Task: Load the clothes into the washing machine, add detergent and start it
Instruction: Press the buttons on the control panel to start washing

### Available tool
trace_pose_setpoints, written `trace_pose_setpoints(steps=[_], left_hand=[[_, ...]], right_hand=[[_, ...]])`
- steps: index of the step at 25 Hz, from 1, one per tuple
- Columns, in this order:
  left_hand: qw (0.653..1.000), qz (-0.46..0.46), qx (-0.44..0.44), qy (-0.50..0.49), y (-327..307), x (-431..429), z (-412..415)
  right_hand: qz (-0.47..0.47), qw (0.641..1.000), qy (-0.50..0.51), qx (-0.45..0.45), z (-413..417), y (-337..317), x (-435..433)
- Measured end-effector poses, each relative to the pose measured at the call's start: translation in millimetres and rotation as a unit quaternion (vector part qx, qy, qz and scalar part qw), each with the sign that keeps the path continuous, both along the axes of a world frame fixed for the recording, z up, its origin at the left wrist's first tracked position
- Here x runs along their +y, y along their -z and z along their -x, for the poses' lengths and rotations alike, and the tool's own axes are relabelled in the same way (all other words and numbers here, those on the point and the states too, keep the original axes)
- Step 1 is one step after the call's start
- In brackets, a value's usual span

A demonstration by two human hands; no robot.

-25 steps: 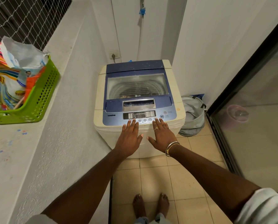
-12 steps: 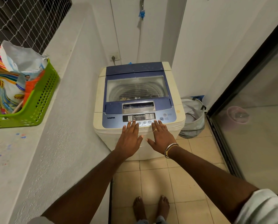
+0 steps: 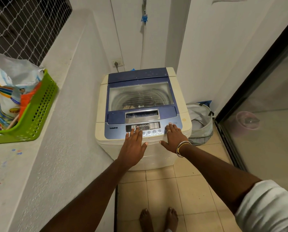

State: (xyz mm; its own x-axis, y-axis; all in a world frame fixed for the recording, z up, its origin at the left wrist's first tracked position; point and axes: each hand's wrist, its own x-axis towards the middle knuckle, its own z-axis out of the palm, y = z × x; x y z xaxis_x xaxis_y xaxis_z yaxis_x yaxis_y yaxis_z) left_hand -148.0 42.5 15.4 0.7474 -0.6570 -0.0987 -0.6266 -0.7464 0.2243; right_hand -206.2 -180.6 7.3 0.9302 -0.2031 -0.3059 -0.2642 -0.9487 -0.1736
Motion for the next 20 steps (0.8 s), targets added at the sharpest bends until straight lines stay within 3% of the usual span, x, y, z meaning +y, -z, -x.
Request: trace_pose_setpoints(steps=[14, 20], left_hand=[[1.000, -0.018, 0.015, -0.004, 21, 1, -7], [1.000, -0.019, 0.010, 0.005, 13, 1, 4]], right_hand=[[0.021, 0.998, -0.023, 0.053, -22, -2, -17], [0.012, 0.993, 0.020, 0.115, -39, -12, -21]])
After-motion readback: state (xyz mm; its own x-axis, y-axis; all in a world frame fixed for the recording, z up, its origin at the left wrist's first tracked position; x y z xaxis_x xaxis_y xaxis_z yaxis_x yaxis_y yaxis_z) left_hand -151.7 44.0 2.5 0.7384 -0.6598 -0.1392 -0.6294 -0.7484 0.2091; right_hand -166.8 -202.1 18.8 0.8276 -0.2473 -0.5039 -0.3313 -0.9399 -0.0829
